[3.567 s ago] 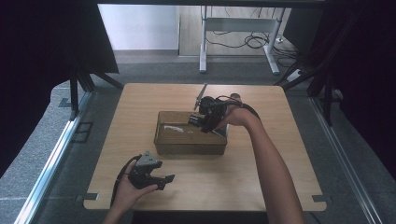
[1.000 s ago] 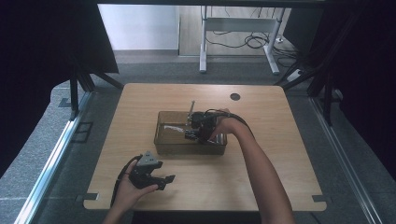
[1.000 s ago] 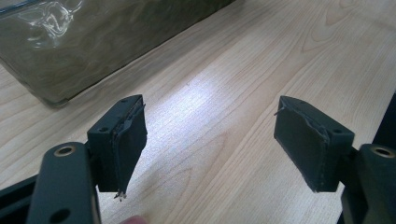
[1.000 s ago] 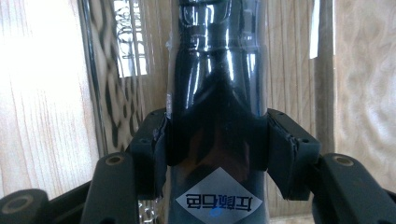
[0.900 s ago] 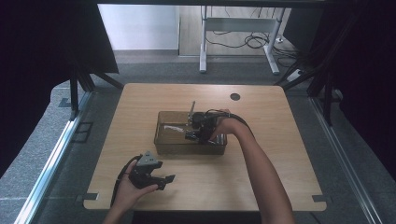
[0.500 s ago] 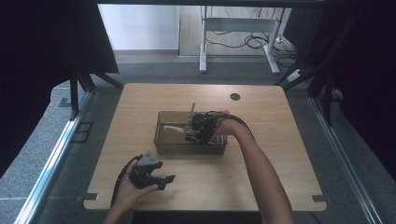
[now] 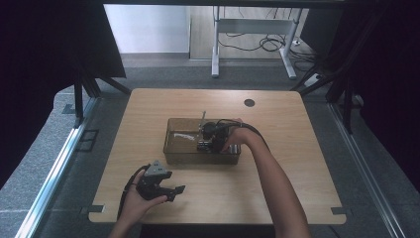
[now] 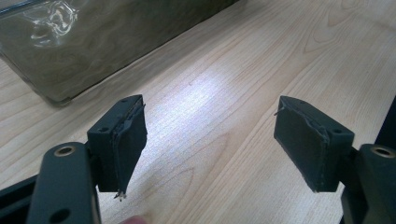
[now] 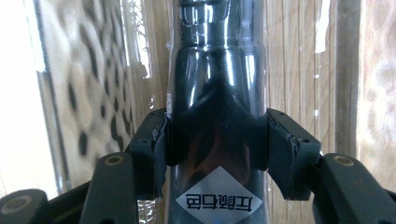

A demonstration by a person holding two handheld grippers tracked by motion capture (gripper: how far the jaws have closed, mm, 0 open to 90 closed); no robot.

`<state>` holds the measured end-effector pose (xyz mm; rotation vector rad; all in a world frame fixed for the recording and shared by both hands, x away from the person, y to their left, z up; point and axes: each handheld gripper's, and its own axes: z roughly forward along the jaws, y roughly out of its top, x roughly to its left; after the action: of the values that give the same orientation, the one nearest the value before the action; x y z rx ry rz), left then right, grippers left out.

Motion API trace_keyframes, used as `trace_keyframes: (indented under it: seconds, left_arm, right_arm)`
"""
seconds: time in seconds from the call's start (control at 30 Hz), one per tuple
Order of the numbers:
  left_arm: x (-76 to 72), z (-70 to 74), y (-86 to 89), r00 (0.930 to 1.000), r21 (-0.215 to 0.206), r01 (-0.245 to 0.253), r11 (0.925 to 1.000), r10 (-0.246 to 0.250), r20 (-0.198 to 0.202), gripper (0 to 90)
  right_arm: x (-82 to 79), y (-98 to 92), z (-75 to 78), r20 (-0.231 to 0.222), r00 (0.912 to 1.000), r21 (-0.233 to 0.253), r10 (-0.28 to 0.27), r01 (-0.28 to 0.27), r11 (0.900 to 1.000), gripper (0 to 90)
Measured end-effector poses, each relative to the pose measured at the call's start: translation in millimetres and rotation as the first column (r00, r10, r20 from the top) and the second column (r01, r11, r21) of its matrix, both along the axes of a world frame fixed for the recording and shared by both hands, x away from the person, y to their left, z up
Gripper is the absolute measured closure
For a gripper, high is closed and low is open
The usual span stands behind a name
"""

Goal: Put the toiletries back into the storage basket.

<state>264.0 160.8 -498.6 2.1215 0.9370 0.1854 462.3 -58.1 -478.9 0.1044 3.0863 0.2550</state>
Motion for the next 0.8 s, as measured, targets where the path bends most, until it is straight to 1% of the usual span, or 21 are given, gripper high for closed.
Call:
trace_keyframes:
  seconds: [0.03,0.07,0.1,0.17,0.23,0.3,0.47,0.53,0.6,0.63,0.7,0.77,0.8]
  left_arm:
    - [0.2,-0.1,0.1,1.0000,0.001,0.001,1.0000,-0.001,-0.001,25.8]
    - [0.3,-0.3,0.2,1.0000,0.001,0.001,1.0000,-0.001,0.000,25.8]
    - [0.3,-0.4,0.1,1.0000,0.002,0.000,1.0000,0.000,-0.002,25.8]
    - [0.4,-0.4,0.1,1.0000,0.002,0.002,1.0000,-0.002,-0.001,25.8]
    - [0.2,-0.2,0.0,1.0000,0.000,0.002,1.0000,-0.002,-0.001,25.8]
    - [0.1,0.0,0.3,1.0000,-0.001,0.000,1.0000,0.000,0.000,25.8]
    - [0.4,0.1,0.6,1.0000,0.001,0.003,1.0000,-0.003,0.000,25.8]
    - [0.5,-0.3,0.2,1.0000,0.001,0.001,1.0000,-0.001,-0.001,25.8]
    - [0.5,-0.5,0.0,1.0000,0.002,0.001,1.0000,-0.001,-0.002,25.8]
    - [0.5,-0.6,-0.2,1.0000,0.001,0.002,1.0000,-0.001,-0.003,25.8]
    - [0.3,-0.6,-0.5,1.0000,-0.001,0.001,1.0000,-0.001,-0.004,25.8]
    - [0.5,-0.5,-0.1,1.0000,0.001,0.003,1.0000,-0.003,-0.002,25.8]
    - [0.5,-0.4,0.0,1.0000,0.000,0.002,1.0000,-0.002,-0.002,25.8]
  right_arm:
    - [1.0,-0.5,-0.6,-0.002,1.0000,0.005,0.003,-0.003,1.000,44.6]
    - [0.6,-1.1,-0.8,-0.010,0.9999,0.002,-0.013,0.013,1.000,44.6]
    - [2.0,-1.4,-1.4,-0.010,0.9999,0.005,-0.006,0.006,1.000,44.5]
    - [3.2,-2.5,-2.6,-0.025,0.9992,-0.005,-0.030,0.030,1.000,44.2]
    - [5.8,-3.5,-5.0,-0.032,0.9989,-0.002,-0.034,0.034,0.999,43.9]
    - [7.6,-5.1,-6.5,-0.047,0.9975,-0.003,-0.053,0.053,0.999,43.4]
    - [9.0,-7.5,-6.1,-0.060,0.9962,0.021,-0.064,0.065,0.998,41.3]
    - [9.3,-8.1,-3.2,-0.061,0.9950,0.035,-0.080,0.082,0.996,39.2]
    - [9.6,-9.8,0.4,-0.087,0.9917,0.054,-0.095,0.100,0.994,39.4]
    - [9.2,-10.5,1.9,-0.078,0.9926,0.058,-0.093,0.097,0.994,39.4]
    - [9.2,-12.2,3.3,-0.081,0.9915,0.066,-0.102,0.108,0.992,39.6]
    - [8.2,-13.9,5.8,-0.066,0.9917,0.067,-0.110,0.115,0.991,39.6]
    - [8.2,-15.3,7.5,-0.064,0.9915,0.075,-0.113,0.118,0.990,39.6]
